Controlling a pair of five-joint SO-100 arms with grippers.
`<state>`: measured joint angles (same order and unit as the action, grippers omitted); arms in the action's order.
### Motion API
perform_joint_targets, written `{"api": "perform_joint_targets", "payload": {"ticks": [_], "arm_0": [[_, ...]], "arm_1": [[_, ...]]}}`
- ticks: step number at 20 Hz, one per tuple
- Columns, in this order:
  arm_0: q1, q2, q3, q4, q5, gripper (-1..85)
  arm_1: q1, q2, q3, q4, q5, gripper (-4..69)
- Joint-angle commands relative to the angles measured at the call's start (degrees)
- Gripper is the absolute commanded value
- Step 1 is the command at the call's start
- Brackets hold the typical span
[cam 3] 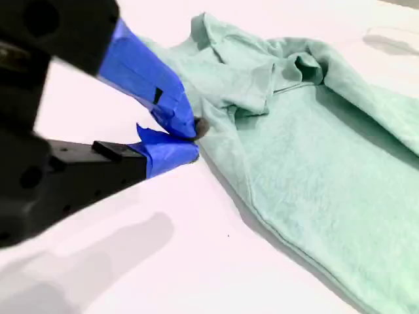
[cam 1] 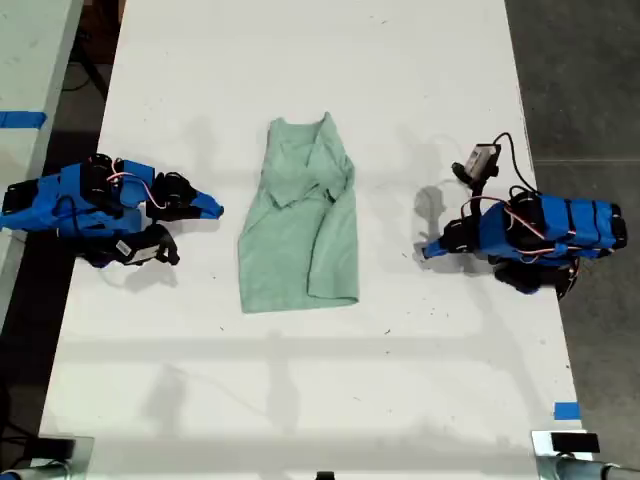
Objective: Fold t shirt
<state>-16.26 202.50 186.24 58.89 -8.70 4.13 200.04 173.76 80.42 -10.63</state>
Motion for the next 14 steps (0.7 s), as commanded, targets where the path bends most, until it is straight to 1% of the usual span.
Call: {"api": "perform_joint_targets", "payload": {"ticks": [1, 6, 14], "arm_0": [[1.76, -0.53, 2.55, 0.09, 0.79, -0.2], [6.42, -1.32, 2.55, 0.18, 0.88, -0.2], [7.03, -0.88, 2.55, 0.18, 1.67, -0.2]], "arm_1": [[-0.35, 0.62, 2.20, 0.26, 0.09, 2.2], [-0.44, 0.62, 2.20, 0.26, 0.09, 2.2], [-0.53, 0.62, 2.29, 0.26, 0.18, 2.2]]}}
